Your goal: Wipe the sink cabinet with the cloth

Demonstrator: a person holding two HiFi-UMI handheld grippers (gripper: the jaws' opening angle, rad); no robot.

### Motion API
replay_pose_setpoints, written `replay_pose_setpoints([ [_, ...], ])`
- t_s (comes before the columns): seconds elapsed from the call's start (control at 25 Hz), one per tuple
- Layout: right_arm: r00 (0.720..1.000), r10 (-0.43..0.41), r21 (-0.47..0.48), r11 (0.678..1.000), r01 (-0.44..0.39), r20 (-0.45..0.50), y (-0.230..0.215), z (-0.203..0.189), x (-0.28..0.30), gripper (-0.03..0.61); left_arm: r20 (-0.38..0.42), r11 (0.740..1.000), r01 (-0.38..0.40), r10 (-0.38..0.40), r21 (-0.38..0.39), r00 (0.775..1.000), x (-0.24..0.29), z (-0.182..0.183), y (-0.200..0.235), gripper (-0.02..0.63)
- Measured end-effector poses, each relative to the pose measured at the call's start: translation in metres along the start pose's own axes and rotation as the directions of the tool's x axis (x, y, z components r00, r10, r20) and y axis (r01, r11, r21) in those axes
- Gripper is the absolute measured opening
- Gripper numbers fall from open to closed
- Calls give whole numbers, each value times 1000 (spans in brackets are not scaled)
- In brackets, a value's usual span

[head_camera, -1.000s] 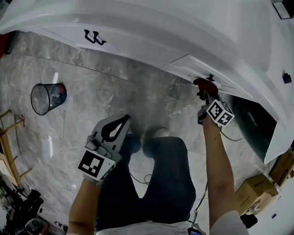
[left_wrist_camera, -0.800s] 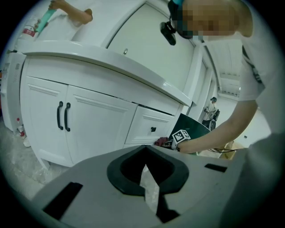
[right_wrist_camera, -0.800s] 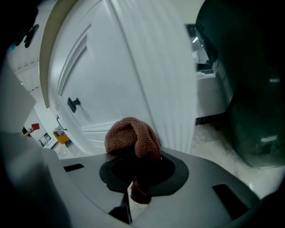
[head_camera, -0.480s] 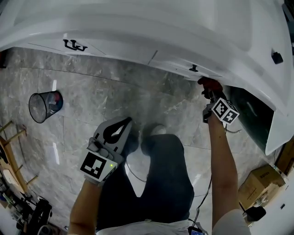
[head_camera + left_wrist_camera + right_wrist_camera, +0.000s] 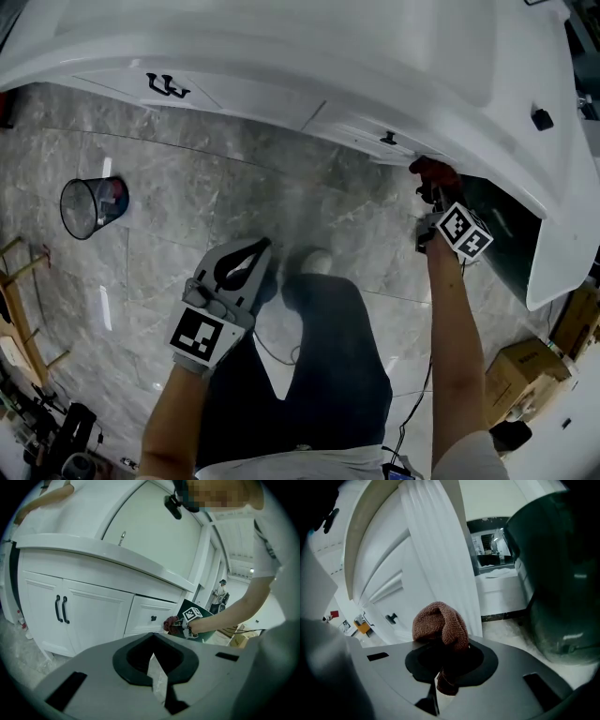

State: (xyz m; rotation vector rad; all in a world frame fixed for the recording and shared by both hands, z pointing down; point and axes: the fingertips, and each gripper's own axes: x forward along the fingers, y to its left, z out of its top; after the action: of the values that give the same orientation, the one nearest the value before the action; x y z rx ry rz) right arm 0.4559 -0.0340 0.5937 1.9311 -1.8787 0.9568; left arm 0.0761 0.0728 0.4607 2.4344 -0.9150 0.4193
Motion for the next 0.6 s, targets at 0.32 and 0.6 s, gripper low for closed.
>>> replay_pose_setpoints([
  [0.32, 1000, -12, -22, 1000, 13, 19, 17, 51, -47, 63, 2, 1000, -17, 17, -19, 1000, -29, 30, -15, 11],
  [0.6, 998, -22, -36, 999, 24, 52, 33, 88, -76, 63, 2, 999, -25, 25, -23, 1000, -44, 53, -20, 11],
])
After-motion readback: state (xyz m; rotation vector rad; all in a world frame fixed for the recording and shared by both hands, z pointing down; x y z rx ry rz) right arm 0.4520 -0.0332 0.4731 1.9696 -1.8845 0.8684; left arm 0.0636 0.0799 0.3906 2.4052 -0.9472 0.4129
